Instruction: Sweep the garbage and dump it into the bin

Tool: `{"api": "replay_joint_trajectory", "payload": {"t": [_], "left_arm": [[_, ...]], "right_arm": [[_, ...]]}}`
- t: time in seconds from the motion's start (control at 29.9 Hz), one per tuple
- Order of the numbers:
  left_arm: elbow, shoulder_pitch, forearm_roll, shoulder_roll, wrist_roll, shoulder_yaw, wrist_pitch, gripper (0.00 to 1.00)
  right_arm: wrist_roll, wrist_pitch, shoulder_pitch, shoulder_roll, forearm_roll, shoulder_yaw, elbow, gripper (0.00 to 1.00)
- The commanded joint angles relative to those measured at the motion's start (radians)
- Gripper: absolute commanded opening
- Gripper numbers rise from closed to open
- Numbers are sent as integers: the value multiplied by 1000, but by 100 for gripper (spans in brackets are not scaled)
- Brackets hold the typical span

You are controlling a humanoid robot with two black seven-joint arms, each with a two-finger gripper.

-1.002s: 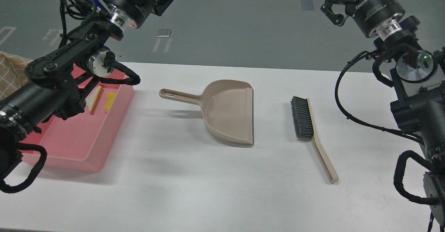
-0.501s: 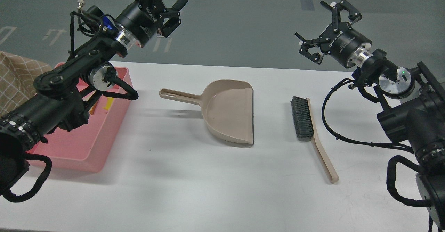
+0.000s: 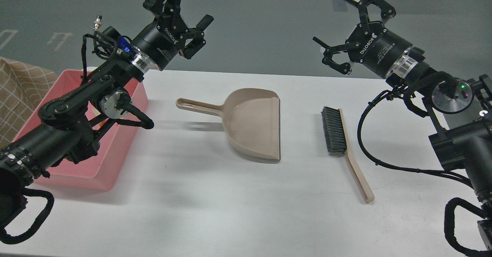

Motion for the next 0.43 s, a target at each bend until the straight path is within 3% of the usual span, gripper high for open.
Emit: {"api": "replay_joint_trajectory", "payload": {"t": [0.0, 0.4], "left_arm": [[-29, 2, -3, 21, 0, -4, 27, 98], [-62, 2, -5, 23, 0, -6, 35, 98]], "right_arm": [[-4, 0, -10, -9, 12, 0, -6, 99], [-4, 0, -28, 2, 7, 12, -18, 99]]}}
